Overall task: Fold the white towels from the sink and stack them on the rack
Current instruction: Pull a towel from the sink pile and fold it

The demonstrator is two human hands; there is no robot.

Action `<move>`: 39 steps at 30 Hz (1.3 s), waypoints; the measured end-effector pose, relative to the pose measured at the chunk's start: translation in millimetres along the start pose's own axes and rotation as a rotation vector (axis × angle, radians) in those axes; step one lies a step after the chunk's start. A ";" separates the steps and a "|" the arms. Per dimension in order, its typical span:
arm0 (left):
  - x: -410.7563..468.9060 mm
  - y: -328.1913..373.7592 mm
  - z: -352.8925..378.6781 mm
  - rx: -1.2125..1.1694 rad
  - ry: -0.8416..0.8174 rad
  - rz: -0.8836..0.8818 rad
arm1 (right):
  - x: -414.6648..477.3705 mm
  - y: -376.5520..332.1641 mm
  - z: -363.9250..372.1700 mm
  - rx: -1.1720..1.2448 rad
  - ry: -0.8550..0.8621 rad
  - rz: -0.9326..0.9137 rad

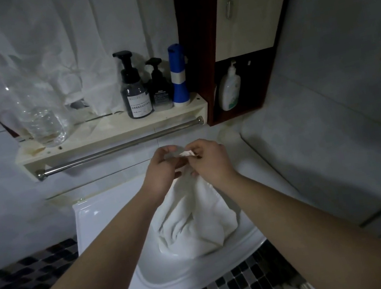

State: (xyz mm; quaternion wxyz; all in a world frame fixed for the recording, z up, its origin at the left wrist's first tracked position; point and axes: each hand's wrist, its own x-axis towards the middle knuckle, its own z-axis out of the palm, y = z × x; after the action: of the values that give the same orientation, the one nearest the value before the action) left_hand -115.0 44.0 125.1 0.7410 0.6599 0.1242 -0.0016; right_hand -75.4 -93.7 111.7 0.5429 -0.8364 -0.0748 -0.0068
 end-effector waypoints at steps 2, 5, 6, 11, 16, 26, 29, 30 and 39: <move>1.3 -2.2 -0.4 0.047 -0.020 0.015 | -3.5 2.6 -3.0 0.033 0.010 0.013; 7.4 -6.7 -5.8 0.170 0.008 0.096 | -7.0 1.5 -12.1 0.172 0.013 -0.009; 9.7 -8.4 -9.6 0.242 0.014 0.144 | -7.5 -1.0 -17.7 0.180 0.020 -0.034; 15.7 -20.7 -23.6 0.666 -0.221 0.323 | -7.6 -21.1 -51.6 0.034 0.051 -0.246; 25.0 -7.0 -17.4 0.763 -0.243 0.414 | -6.2 -42.1 -82.6 0.034 0.064 -0.313; 32.2 -4.0 -36.3 1.310 -0.210 0.459 | -10.6 -50.3 -136.4 0.121 0.176 -0.297; 31.7 -6.2 -47.8 1.037 -0.162 0.265 | -14.8 -49.9 -140.9 0.156 0.200 -0.280; 31.0 -6.6 -51.5 1.005 -0.166 0.213 | -16.4 -51.7 -141.0 0.175 0.203 -0.279; 17.3 -14.2 -36.0 0.335 -0.037 -0.216 | -15.9 -72.4 -129.0 0.169 0.136 -0.328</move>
State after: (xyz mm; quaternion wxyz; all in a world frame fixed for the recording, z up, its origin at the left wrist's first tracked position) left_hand -107.1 80.2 104.4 0.6185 0.7567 0.1787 -0.1138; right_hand -91.7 -183.9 228.8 0.6064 -0.7622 -0.1738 -0.1452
